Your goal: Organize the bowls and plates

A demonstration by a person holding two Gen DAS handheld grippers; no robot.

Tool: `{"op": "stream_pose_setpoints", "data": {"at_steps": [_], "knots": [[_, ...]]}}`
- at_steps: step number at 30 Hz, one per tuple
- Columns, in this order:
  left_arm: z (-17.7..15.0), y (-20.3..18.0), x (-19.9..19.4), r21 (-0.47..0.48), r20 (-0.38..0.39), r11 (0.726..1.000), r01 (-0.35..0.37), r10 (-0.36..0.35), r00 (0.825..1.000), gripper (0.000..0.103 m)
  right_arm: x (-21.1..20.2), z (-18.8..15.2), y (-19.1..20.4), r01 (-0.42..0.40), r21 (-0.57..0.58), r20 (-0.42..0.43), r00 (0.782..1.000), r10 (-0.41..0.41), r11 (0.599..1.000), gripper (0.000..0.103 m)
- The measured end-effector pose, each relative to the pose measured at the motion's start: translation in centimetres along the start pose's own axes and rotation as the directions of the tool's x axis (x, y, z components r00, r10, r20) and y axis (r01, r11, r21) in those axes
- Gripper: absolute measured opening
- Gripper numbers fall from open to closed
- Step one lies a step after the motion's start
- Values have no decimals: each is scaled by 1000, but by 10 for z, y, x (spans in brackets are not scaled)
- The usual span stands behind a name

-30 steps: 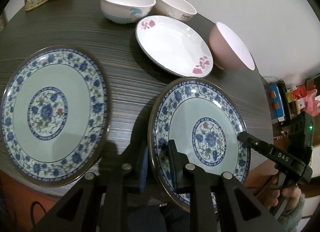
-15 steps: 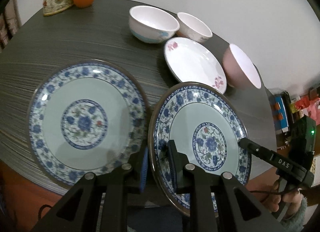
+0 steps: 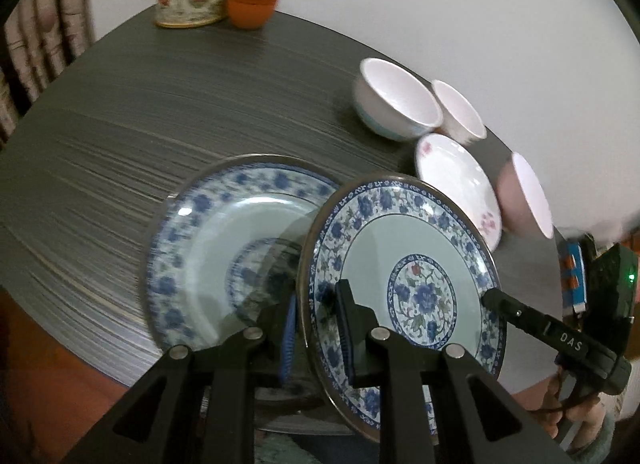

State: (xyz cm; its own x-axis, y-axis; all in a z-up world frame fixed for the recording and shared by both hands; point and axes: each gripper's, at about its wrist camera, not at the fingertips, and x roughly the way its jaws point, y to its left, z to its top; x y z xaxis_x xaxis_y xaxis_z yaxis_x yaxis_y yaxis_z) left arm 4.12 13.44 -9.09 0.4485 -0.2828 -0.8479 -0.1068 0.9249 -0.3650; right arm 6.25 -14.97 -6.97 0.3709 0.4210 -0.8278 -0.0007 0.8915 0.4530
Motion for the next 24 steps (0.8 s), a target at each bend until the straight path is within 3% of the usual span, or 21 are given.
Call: {"op": "stream_pose_setpoints", "data": {"at_steps": [13,24], "knots": [[15,53,0,-93,19,994,-56,58,998,19,50,14,47,-13,-57,-71,997,9,998,16],[23,72,6,-142,11,987,-78,80,997,20,79,16,68,-16,-77,-105,994,8,997,16]]}}
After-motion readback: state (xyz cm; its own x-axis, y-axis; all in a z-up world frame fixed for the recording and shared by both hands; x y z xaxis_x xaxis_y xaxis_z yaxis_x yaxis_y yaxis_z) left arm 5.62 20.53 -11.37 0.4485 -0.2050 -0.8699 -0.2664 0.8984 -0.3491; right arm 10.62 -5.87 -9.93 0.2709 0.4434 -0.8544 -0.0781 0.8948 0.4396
